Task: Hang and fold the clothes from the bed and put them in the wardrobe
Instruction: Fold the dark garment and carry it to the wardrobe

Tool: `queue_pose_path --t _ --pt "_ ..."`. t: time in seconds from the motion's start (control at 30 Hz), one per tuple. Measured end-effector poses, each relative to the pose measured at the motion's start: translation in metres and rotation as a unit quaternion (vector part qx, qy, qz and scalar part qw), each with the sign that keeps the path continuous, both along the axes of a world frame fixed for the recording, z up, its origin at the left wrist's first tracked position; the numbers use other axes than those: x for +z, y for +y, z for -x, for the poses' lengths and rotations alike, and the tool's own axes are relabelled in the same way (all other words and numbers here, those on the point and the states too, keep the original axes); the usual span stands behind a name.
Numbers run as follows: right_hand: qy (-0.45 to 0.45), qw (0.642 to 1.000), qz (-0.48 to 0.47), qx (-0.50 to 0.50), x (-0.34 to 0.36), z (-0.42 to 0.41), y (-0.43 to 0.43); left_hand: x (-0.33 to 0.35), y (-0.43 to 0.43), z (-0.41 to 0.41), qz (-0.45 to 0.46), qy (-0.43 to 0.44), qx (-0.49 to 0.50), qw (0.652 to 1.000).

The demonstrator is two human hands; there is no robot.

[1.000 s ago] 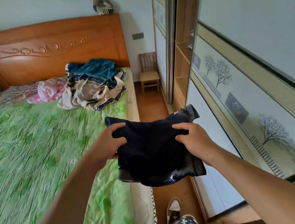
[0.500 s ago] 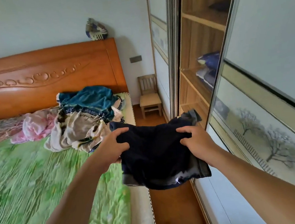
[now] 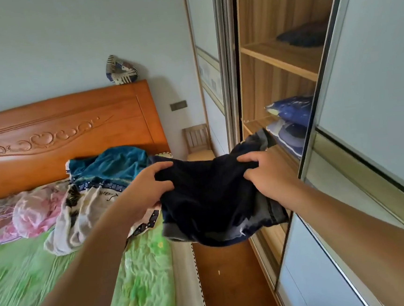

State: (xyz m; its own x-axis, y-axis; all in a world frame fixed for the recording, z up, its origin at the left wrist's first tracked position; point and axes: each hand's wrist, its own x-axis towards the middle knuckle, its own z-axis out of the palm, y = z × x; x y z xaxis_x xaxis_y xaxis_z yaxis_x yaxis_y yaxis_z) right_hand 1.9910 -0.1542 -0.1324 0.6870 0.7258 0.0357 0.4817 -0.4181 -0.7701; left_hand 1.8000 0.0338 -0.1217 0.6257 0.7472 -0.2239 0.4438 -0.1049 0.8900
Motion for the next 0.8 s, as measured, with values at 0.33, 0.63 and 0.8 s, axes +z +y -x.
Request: queue_pose_path --t 0.33,0.63,0.8 --pt "-0.01 0.997 -0.054 -0.049 0.066 -0.082 0.117 0.06 0.131 -0.098 -0.04 -0.028 -0.065 0.997" --pt "-0.075 0.983 -0.058 -0.155 0.163 -0.182 0.217 0.139 0.26 -0.236 -0.082 -0.099 -0.182 0.975" --pt "-0.06 0.969 -0.071 -0.229 0.21 -0.235 0.217 0.178 0.276 -0.315 -0.081 -0.136 -0.255 0.954"
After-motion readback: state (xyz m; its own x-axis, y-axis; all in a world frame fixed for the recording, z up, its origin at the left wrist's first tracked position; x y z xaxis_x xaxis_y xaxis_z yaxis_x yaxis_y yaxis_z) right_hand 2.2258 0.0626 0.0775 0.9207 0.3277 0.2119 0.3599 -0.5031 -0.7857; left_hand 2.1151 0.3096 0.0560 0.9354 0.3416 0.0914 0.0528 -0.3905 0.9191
